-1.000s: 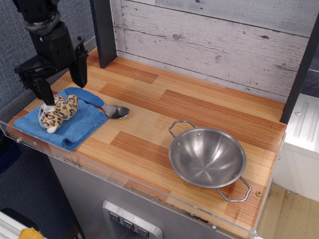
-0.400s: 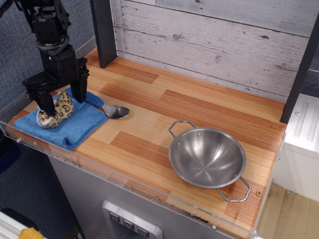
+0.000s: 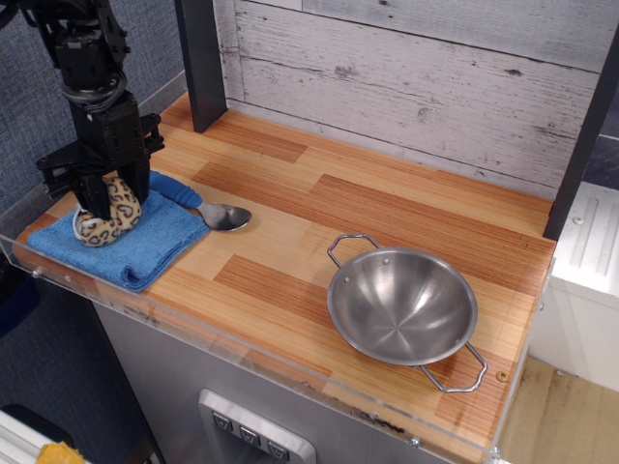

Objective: Put the toy behind the bowl

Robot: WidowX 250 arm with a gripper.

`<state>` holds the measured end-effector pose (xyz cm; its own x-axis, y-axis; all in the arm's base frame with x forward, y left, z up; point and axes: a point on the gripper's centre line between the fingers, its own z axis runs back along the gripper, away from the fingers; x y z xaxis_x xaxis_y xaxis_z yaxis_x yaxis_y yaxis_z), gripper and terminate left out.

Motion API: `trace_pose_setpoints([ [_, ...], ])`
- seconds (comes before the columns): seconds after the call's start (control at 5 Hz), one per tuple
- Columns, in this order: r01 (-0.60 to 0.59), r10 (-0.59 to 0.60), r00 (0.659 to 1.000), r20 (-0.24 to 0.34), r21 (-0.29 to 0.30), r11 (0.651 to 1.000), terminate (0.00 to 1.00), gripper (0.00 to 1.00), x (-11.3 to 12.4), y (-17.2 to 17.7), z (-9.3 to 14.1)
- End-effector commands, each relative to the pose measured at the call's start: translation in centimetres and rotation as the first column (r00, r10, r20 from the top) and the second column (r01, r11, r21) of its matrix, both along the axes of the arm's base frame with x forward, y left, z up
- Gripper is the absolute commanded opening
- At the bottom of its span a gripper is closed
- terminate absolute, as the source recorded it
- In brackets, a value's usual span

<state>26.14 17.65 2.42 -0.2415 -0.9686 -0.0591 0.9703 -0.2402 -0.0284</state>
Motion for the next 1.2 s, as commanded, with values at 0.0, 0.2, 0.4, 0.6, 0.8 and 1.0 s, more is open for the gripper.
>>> trace_pose_setpoints([
  [0.0, 0.013, -0.013, 1.0, -0.002, -0.008, 1.0, 0.0, 0.0, -0.9, 0.0, -0.3],
  [0.2, 0.025, -0.025, 1.0, 0.014, -0.007, 1.0, 0.0, 0.0, -0.6, -0.3, 0.6],
  [0.4, 0.021, -0.02, 0.998, 0.059, -0.011, 1.0, 0.0, 0.0, -0.2, -0.6, 2.6],
  [0.6, 0.034, -0.033, 0.991, 0.133, -0.01, 0.999, 0.0, 0.0, 1.1, -1.9, 5.7],
  [0.8, 0.047, -0.045, 0.981, 0.188, -0.006, 0.999, 0.0, 0.0, 2.2, -3.4, 8.3],
  [1.0, 0.073, -0.067, 0.972, 0.227, -0.018, 0.997, 0.0, 0.0, 3.4, -6.0, 10.0],
])
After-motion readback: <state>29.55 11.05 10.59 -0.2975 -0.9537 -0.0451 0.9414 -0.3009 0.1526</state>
